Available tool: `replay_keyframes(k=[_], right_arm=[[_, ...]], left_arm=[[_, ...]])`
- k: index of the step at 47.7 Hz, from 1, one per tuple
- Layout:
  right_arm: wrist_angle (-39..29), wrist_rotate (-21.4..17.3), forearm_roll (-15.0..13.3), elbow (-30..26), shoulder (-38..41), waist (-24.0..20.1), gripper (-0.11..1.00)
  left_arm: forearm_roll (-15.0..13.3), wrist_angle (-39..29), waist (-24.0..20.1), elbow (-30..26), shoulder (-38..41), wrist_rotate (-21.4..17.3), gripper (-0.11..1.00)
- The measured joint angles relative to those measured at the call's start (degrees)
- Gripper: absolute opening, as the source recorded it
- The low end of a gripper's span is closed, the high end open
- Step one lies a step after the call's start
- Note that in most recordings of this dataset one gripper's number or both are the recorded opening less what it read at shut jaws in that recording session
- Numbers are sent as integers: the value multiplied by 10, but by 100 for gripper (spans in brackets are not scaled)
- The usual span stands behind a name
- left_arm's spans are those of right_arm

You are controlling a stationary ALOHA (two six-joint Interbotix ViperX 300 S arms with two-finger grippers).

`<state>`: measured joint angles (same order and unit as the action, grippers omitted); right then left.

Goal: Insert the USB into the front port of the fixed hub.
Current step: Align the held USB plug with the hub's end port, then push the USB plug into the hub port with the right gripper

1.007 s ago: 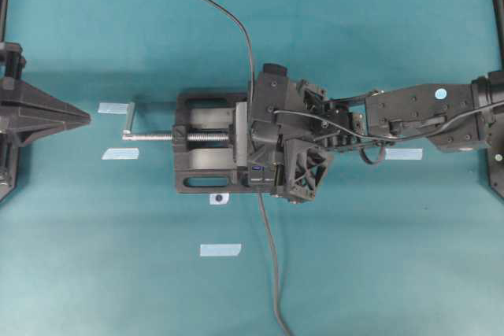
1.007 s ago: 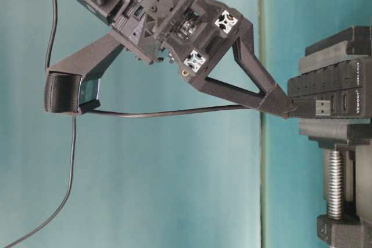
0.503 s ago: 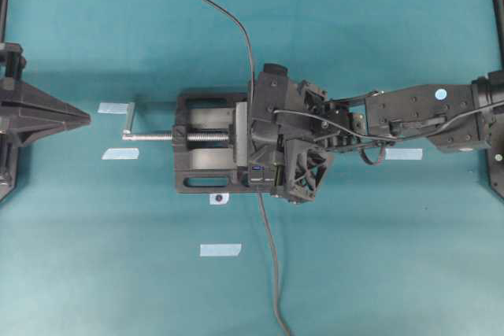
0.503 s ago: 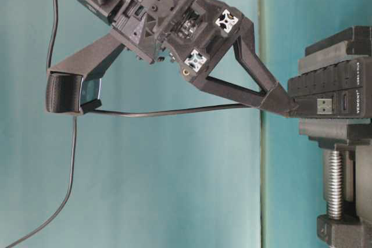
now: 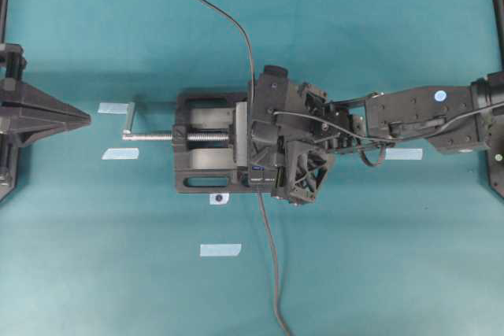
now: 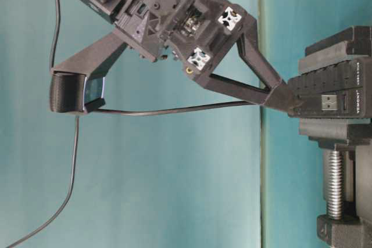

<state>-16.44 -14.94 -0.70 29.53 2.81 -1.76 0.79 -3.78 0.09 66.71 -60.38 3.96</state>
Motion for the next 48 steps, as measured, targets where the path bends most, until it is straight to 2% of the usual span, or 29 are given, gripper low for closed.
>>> replay_keyframes(k=[48], right_arm=[[-1,-1,2,0,8,-6,9]], left_arm=[[0,0,0,0,0,0,0]])
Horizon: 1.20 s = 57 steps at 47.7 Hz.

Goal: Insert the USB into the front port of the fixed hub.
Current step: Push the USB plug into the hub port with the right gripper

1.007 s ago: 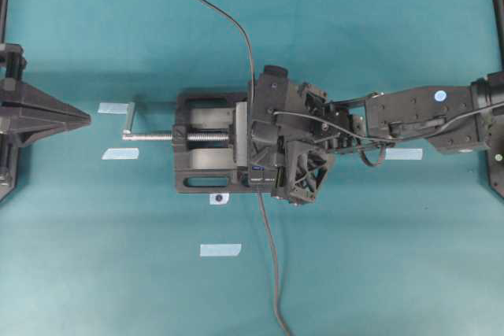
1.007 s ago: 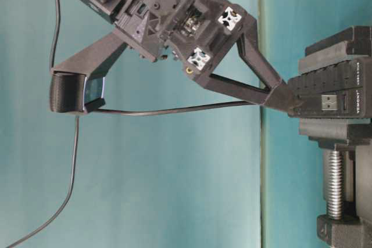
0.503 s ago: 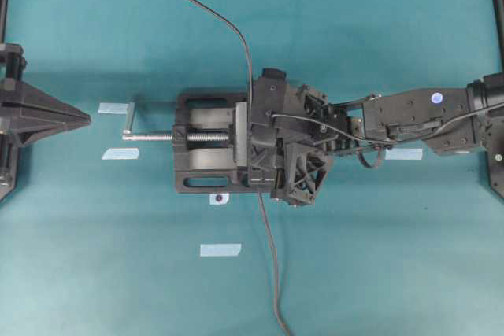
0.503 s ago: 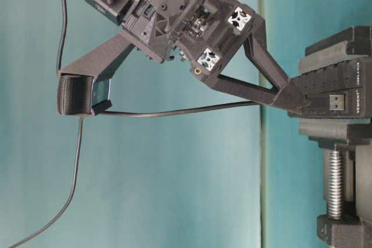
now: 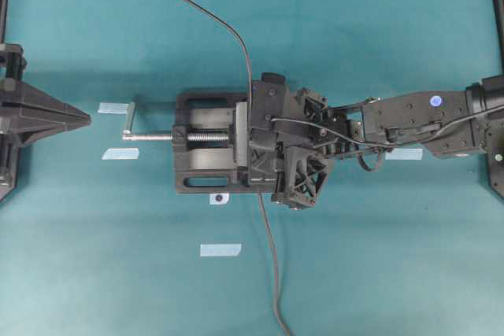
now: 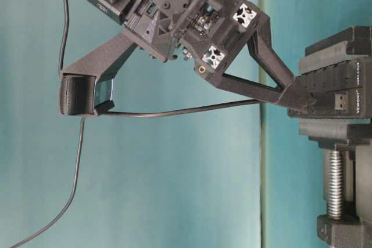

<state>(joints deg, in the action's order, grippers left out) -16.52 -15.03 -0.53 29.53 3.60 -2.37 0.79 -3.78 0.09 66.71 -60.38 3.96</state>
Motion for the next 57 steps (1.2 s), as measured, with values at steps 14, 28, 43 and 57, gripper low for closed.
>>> replay_keyframes(k=[14,28,43,57], right_arm=[[3,0,9,0,9,-2,9],[2,0,13,0,13,-3,9],[-17,0,16,-4,14,-3,9],[-18,-1,19,-5,21,-3,9]], left_arm=[[0,0,0,0,0,0,0],[0,0,0,2,0,0,0],[-1,1,0,4,0,0,0],[-1,2,0,5,0,0,0]])
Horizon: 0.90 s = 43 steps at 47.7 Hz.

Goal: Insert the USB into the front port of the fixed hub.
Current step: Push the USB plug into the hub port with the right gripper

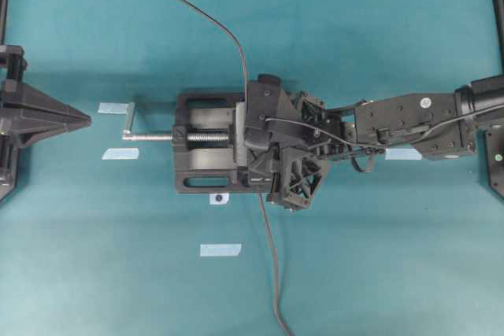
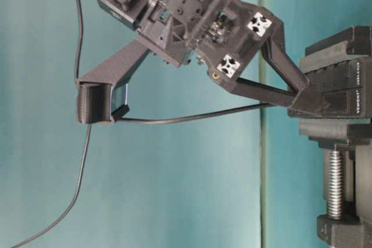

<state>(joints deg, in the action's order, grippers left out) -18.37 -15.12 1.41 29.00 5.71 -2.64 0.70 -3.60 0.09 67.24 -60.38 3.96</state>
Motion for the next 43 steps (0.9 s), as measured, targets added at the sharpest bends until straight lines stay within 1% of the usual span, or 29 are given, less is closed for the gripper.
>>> replay_keyframes(k=[27,43], right_arm=[[-1,0,4,-2,4,-1,10],[-1,0,4,-2,7,-1,17]], left_arm=[[0,2,0,2,0,3,0],[0,2,0,3,0,3,0]])
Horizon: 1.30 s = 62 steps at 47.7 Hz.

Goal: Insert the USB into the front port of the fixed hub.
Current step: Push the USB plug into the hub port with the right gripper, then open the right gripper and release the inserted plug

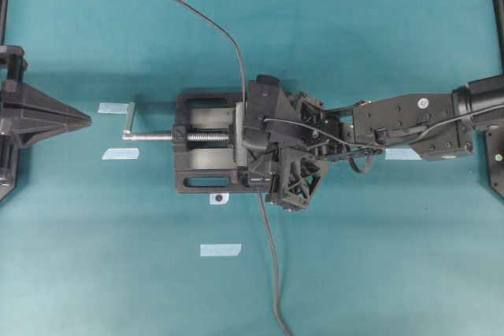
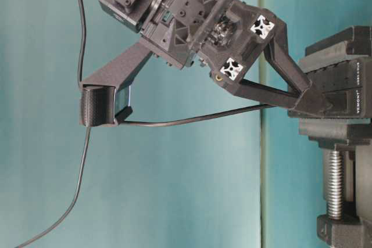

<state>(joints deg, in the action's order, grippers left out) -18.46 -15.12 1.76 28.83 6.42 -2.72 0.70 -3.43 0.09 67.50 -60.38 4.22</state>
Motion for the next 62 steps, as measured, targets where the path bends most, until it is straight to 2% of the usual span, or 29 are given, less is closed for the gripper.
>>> replay_keyframes(k=[17,32,62], right_arm=[[-4,0,-3,2,4,-9,35],[-6,0,-3,-8,3,-12,79],[-18,1,-8,-9,-30,-3,80]], left_arm=[[0,0,0,-1,-4,0,0],[0,0,0,-1,-6,1,0],[1,0,0,0,-8,1,0]])
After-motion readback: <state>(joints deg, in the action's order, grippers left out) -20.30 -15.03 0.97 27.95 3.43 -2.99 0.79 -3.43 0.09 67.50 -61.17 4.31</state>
